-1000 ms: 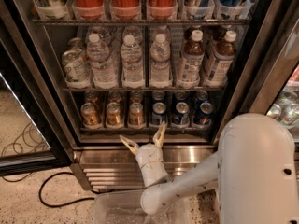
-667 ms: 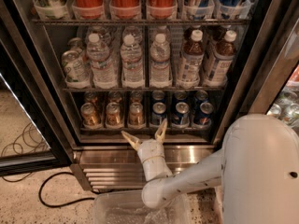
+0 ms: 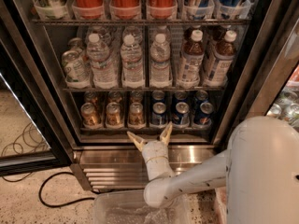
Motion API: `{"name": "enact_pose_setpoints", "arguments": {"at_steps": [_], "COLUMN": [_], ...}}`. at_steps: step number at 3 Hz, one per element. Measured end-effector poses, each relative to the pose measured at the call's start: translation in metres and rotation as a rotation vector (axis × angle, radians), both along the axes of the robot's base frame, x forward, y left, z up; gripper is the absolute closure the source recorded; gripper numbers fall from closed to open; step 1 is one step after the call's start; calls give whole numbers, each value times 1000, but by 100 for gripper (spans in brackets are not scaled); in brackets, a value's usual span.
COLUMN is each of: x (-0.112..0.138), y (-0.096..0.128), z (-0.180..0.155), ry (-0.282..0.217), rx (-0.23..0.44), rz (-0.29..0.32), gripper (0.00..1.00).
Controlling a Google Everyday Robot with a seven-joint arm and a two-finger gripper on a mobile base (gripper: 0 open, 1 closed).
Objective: Pick pepsi can from bottom shelf of fridge
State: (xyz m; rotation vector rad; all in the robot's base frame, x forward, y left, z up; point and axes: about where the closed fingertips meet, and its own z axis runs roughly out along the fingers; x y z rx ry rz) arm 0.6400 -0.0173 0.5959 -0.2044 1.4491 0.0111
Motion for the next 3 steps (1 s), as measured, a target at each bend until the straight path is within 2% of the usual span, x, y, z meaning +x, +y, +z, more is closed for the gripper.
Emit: {"name": "enact_pose_setpoints", "arguments": {"at_steps": [1,2,3], "x": [1,2,7], "y": [-13,-14,-18], "z": [-3,-3,4], "ry": [13,12,-12], "rx": [-4,-4,-1], "rz": [-46,-50,-61], "gripper": [16,18,18]}}
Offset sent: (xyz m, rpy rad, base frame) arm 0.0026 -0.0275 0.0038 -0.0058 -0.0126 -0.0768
